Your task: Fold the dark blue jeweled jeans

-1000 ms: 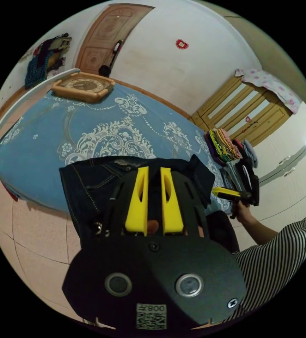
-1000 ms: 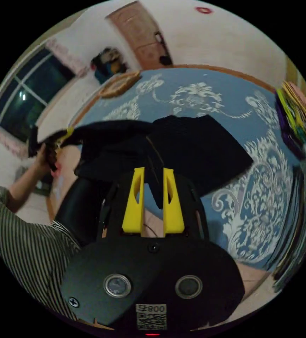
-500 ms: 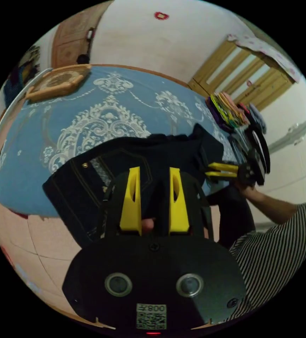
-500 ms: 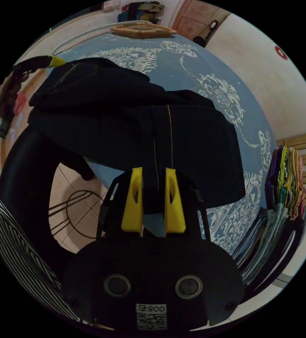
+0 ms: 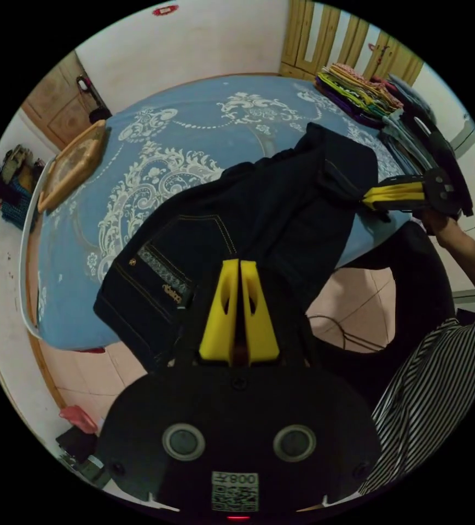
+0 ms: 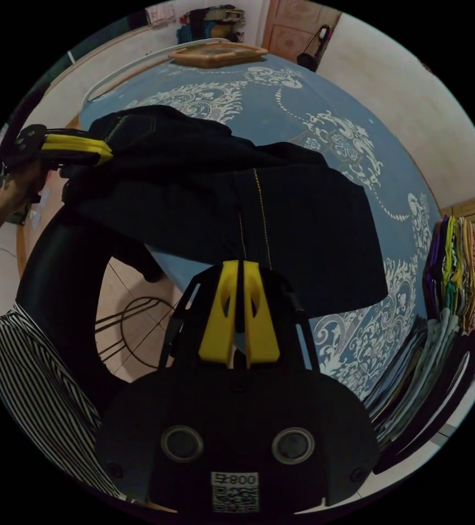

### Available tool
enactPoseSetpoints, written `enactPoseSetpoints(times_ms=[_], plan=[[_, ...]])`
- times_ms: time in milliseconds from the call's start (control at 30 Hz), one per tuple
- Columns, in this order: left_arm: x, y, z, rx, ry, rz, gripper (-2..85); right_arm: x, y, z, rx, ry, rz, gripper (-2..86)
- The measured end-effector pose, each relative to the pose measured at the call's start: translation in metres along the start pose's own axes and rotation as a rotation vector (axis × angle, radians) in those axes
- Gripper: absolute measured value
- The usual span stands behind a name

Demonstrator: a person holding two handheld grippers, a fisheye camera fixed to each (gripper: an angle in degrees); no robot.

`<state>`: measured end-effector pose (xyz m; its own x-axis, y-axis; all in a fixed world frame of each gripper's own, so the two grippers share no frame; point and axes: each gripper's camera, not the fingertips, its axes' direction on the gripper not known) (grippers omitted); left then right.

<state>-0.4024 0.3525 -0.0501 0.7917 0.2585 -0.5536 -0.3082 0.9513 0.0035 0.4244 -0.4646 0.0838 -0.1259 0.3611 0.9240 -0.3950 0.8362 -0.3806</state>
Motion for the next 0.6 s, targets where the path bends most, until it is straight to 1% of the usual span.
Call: enactPoseSetpoints(times_ms=[100, 167, 267, 333, 367, 433, 467, 500, 533, 600], plan=[[-0.017, -0.002, -0.021, 0.063, -0.014, -0.015, 0.4, 0.019, 0.000, -0.018, 0.027, 0.008, -0.011, 1.2], [-0.042, -0.012, -0.047, 0.155, -0.023, -0.018, 0.4, 0.036, -0.002, -0.038, 0.057, 0.052, -0.016, 1.1], [-0.083, -0.041, -0.080, 0.243, -0.025, -0.001, 0.4, 0.088, -0.010, -0.090, 0.137, 0.175, -0.005, 1.1], [-0.109, -0.065, -0.095, 0.254, -0.069, -0.003, 0.3, 0.149, -0.021, -0.138, 0.190, 0.319, 0.058, 1.2], [-0.129, -0.082, -0.101, 0.236, -0.099, -0.018, 0.3, 0.165, -0.025, -0.149, 0.192, 0.346, 0.079, 1.2], [-0.160, -0.105, -0.103, 0.195, -0.133, -0.070, 0.4, 0.238, -0.045, -0.185, 0.170, 0.472, 0.207, 1.4], [-0.181, -0.116, -0.101, 0.184, -0.160, -0.138, 0.5, 0.258, -0.051, -0.190, 0.148, 0.484, 0.254, 1.5], [-0.192, -0.119, -0.102, 0.197, -0.181, -0.191, 0.5, 0.294, -0.059, -0.199, 0.117, 0.460, 0.352, 1.6], [-0.211, -0.123, -0.102, 0.193, -0.177, -0.247, 0.7, 0.325, -0.063, -0.204, 0.109, 0.389, 0.444, 1.9], [-0.234, -0.119, -0.099, 0.201, -0.127, -0.314, 1.1, 0.352, -0.065, -0.201, 0.121, 0.276, 0.539, 2.2]])
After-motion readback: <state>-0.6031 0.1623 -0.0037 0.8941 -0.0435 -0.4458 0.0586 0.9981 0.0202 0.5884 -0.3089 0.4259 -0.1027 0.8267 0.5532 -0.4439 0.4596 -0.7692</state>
